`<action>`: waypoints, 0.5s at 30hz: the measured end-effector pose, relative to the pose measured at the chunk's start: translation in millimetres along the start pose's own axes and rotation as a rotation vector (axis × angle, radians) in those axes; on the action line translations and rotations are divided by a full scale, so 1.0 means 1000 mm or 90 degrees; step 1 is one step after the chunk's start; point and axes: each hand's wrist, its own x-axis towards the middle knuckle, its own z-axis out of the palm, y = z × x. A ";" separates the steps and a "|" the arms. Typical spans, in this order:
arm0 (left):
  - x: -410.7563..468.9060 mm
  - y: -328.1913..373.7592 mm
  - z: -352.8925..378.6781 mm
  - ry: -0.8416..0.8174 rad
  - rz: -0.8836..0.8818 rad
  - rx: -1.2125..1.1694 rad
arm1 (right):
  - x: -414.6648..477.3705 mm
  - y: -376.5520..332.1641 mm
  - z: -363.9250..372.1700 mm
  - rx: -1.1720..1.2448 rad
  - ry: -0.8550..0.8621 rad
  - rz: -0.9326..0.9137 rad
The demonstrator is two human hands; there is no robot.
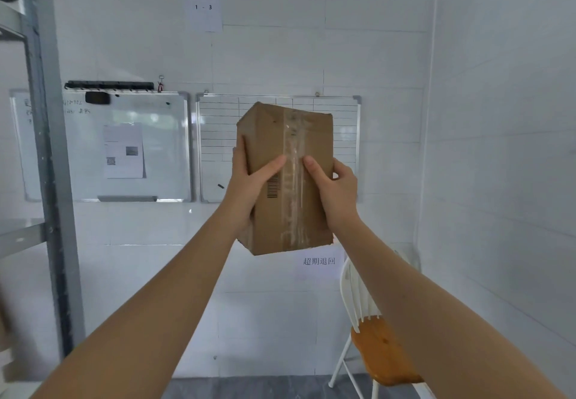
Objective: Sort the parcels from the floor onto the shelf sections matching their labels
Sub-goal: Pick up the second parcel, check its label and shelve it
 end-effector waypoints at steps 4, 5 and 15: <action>-0.003 0.003 -0.007 0.005 -0.015 -0.134 | -0.001 -0.001 -0.002 0.014 -0.063 -0.027; -0.004 0.004 -0.008 0.010 -0.025 -0.147 | -0.002 -0.001 -0.002 0.013 -0.087 -0.039; -0.011 0.003 -0.005 0.068 -0.010 -0.027 | -0.015 0.001 0.004 0.015 -0.129 -0.092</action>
